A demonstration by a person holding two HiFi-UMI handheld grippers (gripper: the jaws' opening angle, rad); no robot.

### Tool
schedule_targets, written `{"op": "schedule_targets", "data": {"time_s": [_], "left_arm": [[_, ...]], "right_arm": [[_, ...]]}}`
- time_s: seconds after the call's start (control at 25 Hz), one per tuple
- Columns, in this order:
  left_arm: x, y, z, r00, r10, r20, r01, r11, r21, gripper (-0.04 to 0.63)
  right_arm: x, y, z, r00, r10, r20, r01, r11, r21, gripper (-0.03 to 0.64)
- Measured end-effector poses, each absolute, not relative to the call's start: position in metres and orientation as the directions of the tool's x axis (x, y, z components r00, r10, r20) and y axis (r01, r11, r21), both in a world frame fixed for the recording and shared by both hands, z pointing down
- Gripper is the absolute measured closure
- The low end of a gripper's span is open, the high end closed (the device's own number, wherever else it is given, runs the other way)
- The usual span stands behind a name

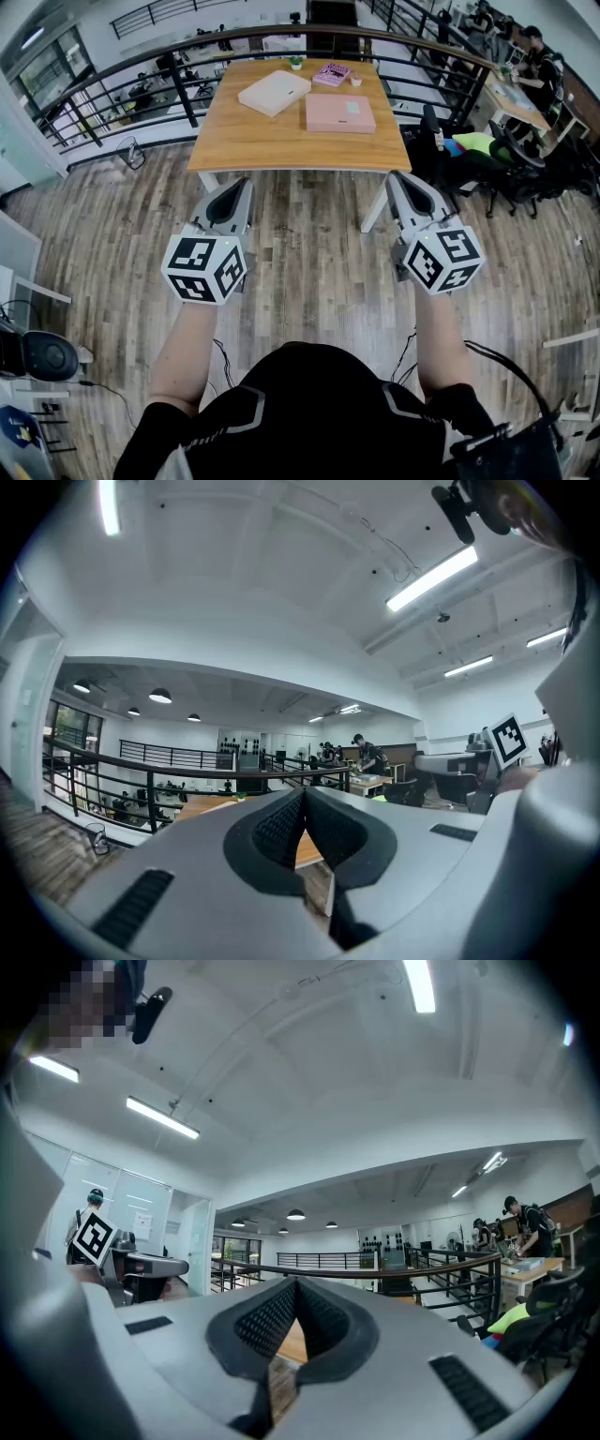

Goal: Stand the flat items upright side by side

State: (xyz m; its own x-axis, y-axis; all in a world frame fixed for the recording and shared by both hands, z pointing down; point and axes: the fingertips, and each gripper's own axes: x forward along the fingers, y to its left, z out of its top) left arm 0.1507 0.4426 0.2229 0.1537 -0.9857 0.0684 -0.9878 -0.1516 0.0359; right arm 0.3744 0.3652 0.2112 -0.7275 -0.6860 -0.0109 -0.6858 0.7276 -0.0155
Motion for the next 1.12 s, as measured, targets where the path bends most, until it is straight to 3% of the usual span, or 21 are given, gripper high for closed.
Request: {"op": "schedule_targets", "data": {"time_s": [1.12], "left_arm": [[0.160,0.463,0.228,0.065,-0.995,0.071,-0.997,-0.068,-0.032,0.563]], "right_arm": [[0.391,0.381,0.207,-0.736,-0.676,-0.036,-0.676,0.736,-0.004,0.606]]}}
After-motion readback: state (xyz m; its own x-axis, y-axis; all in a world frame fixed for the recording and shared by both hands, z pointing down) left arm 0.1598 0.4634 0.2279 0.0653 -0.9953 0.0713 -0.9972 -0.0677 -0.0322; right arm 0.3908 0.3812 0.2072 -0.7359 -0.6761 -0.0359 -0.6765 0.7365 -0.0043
